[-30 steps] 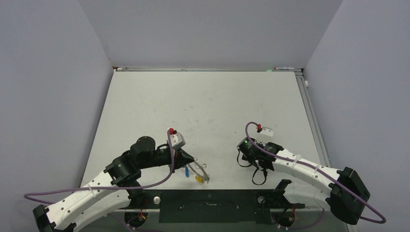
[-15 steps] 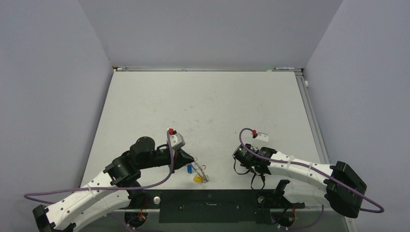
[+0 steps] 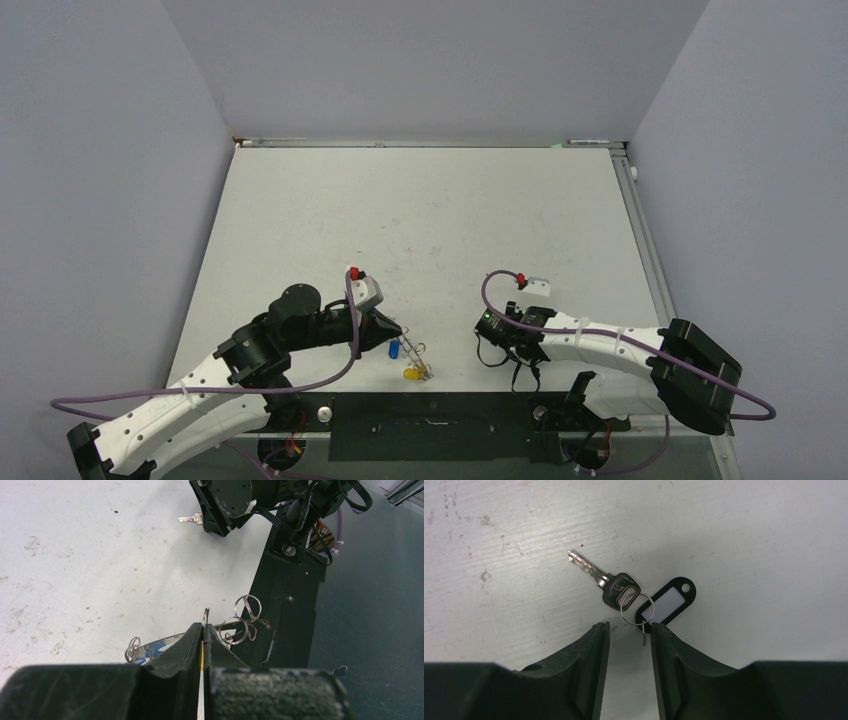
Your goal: Put the keys on the keyring
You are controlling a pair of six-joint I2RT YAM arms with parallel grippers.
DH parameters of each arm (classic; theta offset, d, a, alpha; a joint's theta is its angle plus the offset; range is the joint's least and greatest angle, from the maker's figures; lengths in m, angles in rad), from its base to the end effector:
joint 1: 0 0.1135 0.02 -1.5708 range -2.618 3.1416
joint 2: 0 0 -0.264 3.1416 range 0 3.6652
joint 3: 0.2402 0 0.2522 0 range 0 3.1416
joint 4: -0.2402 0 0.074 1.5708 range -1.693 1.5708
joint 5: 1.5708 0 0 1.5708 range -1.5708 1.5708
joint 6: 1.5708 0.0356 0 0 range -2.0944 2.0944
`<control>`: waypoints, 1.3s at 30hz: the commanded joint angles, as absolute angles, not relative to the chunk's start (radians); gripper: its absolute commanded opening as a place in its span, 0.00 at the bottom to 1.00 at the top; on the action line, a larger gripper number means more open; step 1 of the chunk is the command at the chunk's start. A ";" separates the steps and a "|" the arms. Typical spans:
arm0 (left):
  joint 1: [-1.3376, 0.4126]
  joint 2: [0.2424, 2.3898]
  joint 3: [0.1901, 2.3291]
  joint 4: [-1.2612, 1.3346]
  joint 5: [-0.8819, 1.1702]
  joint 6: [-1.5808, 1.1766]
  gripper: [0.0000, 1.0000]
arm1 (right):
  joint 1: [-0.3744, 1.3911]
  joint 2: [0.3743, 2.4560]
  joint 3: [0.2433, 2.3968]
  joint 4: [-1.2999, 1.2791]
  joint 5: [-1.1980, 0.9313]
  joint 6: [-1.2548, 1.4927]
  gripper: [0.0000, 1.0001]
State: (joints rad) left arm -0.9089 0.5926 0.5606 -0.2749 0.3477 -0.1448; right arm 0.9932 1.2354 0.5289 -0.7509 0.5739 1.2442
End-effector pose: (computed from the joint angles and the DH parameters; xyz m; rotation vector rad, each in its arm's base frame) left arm 0.0828 -0.1260 0.2806 0.9746 1.7427 -1.0296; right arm 0.1091 0.1320 0.1462 0.3644 2.5446 -0.2001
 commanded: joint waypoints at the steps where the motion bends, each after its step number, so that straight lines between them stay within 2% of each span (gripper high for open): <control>1: -0.917 0.584 0.586 -0.227 0.338 -0.138 0.00 | 1.009 1.239 0.535 -0.730 0.629 1.256 0.33; 20: -0.918 0.600 0.586 -0.227 0.340 -0.133 0.00 | 1.080 1.245 0.565 -0.826 0.648 1.312 0.21; 25: -0.920 0.601 0.587 -0.225 0.343 -0.133 0.00 | 1.104 1.239 0.558 -0.830 0.654 1.326 0.15; 28: -0.919 0.601 0.586 -0.225 0.344 -0.135 0.00 | 1.117 1.228 0.558 -0.827 0.653 1.321 0.06; 39: -0.931 0.588 0.586 -0.230 0.332 -0.132 0.00 | 1.141 1.213 0.603 -0.908 0.689 1.366 0.07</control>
